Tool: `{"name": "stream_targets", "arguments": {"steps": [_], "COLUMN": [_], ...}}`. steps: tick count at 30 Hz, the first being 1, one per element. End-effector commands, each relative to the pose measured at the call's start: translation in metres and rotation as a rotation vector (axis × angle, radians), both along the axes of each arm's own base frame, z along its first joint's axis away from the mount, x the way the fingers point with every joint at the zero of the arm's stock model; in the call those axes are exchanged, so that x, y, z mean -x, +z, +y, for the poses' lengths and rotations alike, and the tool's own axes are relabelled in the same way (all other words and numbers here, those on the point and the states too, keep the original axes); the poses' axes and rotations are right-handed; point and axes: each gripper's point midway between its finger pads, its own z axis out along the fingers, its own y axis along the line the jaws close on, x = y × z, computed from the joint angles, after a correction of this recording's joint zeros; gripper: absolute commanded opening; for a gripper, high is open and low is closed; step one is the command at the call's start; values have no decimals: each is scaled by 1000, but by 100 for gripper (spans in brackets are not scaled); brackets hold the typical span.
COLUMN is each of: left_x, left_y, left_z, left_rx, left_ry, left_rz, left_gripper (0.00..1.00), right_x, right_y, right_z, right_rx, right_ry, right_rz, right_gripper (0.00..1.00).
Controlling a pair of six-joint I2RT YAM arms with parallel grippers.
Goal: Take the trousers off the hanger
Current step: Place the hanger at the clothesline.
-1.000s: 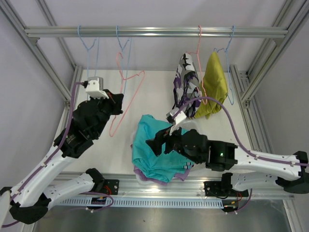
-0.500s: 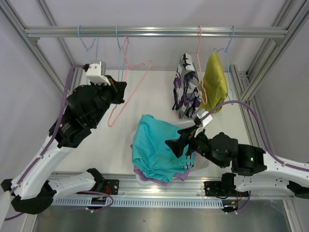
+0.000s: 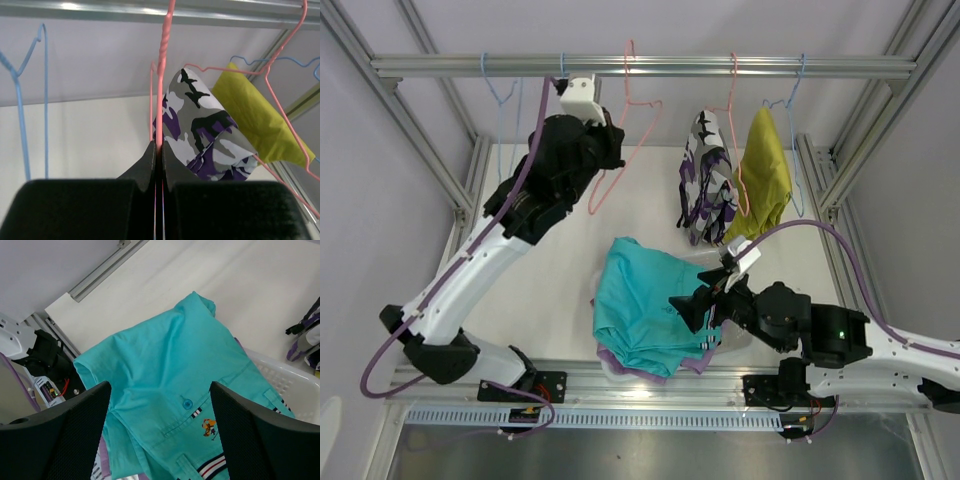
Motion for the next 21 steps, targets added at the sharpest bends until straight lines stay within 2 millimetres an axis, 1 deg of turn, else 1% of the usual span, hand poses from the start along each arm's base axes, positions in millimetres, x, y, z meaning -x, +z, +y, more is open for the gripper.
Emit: {"name": "stream_targets", "arguments": {"steps": [1, 2, 3, 5, 8, 9, 11, 13, 15, 16, 17, 18, 20, 21], "left_x": [-11, -20, -22, -28, -37, -40, -44, -46, -47, -46, -46, -45, -43, -42], "left_y": [34, 28, 33, 29, 20, 15, 6, 1, -9, -9, -20, -21, -35, -35], "left_z": [2, 1, 2, 3, 4, 4, 6, 6, 4, 6, 4, 4, 5, 5], "left_rx": [31, 26, 39, 39, 27, 20, 13, 10, 1, 9, -2, 4, 2, 12], "left_ry": [21, 32, 34, 43, 66, 74, 90, 95, 94, 96, 95, 94, 95, 92], "left_rz": [-74, -61, -67, -56, -40, -31, -20, -11, 8, 11, 30, 30, 52, 47], "left_gripper": [1, 0, 0, 1, 1, 0, 0, 1, 1, 0, 1, 0, 0, 1], "right_x": [-3, -5, -6, -6, -8, -10, -10, -11, -10, -10, -10, -10, -9, -8], "right_y": [4, 0, -2, -5, -11, -15, -18, -24, -30, -31, -32, -33, -37, -37], "right_z": [-9, -11, -12, -15, -18, -19, -20, -20, -20, -21, -20, -21, -20, -21], "right_rx": [-20, -11, -11, -9, -8, 0, -2, 3, 9, 11, 9, 7, 4, -3], "right_ry": [-18, -21, -26, -18, -25, -31, -24, -23, -22, -22, -20, -21, -17, -14], "right_rz": [-32, -32, -30, -27, -15, -10, 0, 8, 19, 20, 24, 27, 33, 38], "right_gripper": [85, 86, 87, 88, 88, 88, 89, 89, 89, 89, 89, 89, 89, 89]}}
